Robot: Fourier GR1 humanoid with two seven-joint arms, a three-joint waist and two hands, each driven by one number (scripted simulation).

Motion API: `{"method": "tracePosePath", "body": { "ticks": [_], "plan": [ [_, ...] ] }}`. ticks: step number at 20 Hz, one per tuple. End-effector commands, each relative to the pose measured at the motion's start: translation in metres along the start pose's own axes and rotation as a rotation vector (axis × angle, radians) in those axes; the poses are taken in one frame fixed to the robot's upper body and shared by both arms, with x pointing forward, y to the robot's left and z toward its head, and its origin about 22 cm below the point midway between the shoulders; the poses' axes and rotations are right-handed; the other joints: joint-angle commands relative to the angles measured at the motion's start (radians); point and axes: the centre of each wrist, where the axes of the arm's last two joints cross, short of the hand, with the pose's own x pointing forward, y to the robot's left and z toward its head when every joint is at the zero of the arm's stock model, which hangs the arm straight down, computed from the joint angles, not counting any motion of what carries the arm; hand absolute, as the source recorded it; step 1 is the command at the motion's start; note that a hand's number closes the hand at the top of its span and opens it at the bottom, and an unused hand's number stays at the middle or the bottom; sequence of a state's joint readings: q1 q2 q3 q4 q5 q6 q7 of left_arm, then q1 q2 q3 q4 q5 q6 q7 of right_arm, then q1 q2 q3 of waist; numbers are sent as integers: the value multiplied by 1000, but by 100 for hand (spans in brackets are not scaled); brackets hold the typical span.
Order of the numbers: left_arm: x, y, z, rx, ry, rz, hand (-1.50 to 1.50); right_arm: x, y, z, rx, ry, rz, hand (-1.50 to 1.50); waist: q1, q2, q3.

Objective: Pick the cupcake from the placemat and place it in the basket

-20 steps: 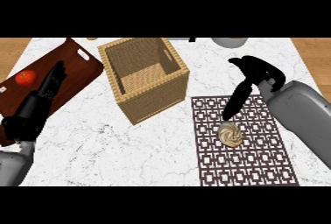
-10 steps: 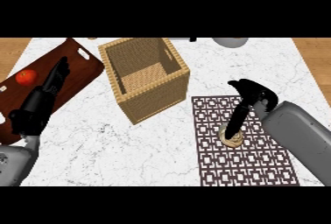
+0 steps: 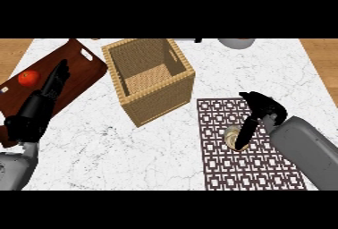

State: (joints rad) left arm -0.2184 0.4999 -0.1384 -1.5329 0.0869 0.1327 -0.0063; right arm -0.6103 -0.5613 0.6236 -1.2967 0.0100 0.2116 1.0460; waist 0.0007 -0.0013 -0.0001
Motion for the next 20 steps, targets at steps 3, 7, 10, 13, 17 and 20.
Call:
{"method": "tracePosePath", "body": {
  "ticks": [3,7,10,13,17,20],
  "plan": [
    [-10,21,-1,6,-27,0,0,18,17,9,-39,42,31,-150,0,0,0],
    [-9,-12,13,-1,-1,17,0,-14,26,-9,-54,70,28,-150,0,0,0],
    [-6,6,-1,-4,0,1,0,16,28,1,-44,53,1,-150,1,1,0],
    [-12,7,5,1,0,5,0,-1,18,-12,-27,62,4,-150,2,1,0],
    [-15,-3,3,-6,-6,-3,0,-8,47,-8,-34,53,-5,-150,-2,1,0],
    [-5,7,-6,1,-9,6,0,-8,63,-22,-10,70,8,-150,-1,1,0]
  ]
}}
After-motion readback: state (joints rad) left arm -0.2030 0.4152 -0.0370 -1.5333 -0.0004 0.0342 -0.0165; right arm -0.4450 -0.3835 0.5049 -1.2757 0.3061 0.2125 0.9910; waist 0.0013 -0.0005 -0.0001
